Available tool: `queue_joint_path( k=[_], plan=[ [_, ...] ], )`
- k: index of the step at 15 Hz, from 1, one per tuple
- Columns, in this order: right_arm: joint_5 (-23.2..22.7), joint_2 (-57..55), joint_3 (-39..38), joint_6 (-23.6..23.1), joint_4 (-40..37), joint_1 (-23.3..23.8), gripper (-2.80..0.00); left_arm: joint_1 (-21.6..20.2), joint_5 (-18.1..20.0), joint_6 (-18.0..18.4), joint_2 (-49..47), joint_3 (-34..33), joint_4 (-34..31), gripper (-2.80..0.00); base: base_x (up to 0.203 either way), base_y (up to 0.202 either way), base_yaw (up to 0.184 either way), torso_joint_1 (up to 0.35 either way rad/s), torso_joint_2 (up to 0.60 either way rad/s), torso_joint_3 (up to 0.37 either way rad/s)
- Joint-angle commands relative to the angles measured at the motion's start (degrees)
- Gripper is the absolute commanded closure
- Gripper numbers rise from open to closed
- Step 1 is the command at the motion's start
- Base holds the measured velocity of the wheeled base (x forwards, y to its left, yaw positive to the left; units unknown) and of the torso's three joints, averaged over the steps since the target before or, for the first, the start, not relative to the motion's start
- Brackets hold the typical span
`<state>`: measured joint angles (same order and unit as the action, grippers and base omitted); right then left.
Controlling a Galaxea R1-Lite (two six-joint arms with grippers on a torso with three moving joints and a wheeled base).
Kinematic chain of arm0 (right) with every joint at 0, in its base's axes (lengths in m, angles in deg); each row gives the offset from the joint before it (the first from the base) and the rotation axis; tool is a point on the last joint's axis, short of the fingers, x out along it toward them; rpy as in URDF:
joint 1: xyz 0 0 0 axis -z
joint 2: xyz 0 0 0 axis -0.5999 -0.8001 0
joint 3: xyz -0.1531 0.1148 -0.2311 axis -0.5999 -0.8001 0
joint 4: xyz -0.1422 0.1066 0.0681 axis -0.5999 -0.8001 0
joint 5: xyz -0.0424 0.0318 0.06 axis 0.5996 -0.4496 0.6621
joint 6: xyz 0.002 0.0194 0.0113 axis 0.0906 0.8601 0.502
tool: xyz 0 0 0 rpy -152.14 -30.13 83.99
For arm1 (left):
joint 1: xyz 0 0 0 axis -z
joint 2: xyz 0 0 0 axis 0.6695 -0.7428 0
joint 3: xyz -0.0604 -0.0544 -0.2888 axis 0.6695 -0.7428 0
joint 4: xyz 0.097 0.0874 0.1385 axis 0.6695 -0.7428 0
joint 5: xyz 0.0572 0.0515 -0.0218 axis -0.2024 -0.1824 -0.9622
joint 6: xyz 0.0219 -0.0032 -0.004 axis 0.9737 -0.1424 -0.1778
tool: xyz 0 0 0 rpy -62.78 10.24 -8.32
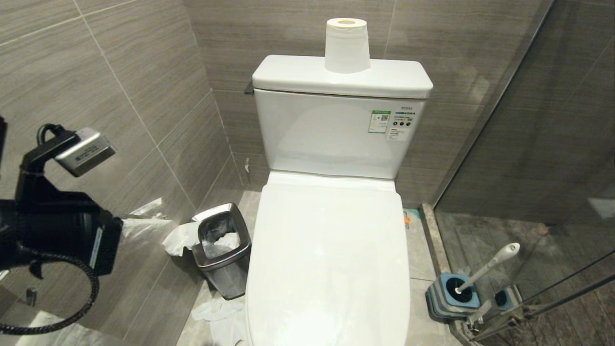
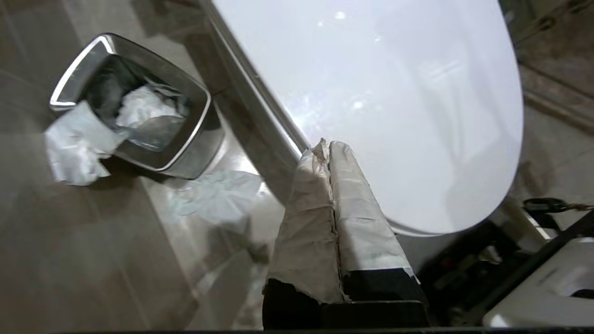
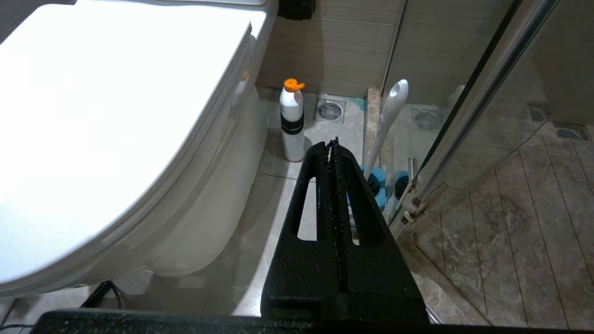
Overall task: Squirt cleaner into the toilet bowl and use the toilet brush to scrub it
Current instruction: Use the left hand to lift the toilet lid slightly
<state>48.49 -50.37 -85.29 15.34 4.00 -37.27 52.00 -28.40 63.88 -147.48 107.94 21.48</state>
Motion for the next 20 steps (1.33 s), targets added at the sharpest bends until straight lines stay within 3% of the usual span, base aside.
queue_joint_path(
  k=[1, 3, 7, 10, 16, 20],
  plan=[
    [0.0, 0.0, 0.0, 0.0, 0.0, 0.0, 0.00, 0.1, 0.7, -2.3, -6.4, 2.5, 0.3, 0.00, 0.000, 0.000, 0.000, 0.000, 0.00, 0.000],
    [0.0, 0.0, 0.0, 0.0, 0.0, 0.0, 0.00, -0.9, -1.0, -4.0, -10.0, 3.3, 3.3, 0.00, 0.000, 0.000, 0.000, 0.000, 0.00, 0.000],
    [0.0, 0.0, 0.0, 0.0, 0.0, 0.0, 0.00, -3.6, -12.7, -4.4, -20.1, 3.3, 21.9, 0.00, 0.000, 0.000, 0.000, 0.000, 0.00, 0.000],
    [0.0, 0.0, 0.0, 0.0, 0.0, 0.0, 0.00, -3.9, -14.6, -4.6, -25.8, 3.3, 27.4, 0.00, 0.000, 0.000, 0.000, 0.000, 0.00, 0.000],
    [0.0, 0.0, 0.0, 0.0, 0.0, 0.0, 0.00, -7.0, 2.2, -8.4, -35.0, 3.8, 27.7, 0.00, 0.000, 0.000, 0.000, 0.000, 0.00, 0.000],
    [0.0, 0.0, 0.0, 0.0, 0.0, 0.0, 0.00, -12.0, 23.3, -10.9, -42.5, 5.5, 27.7, 0.00, 0.000, 0.000, 0.000, 0.000, 0.00, 0.000]
  ],
)
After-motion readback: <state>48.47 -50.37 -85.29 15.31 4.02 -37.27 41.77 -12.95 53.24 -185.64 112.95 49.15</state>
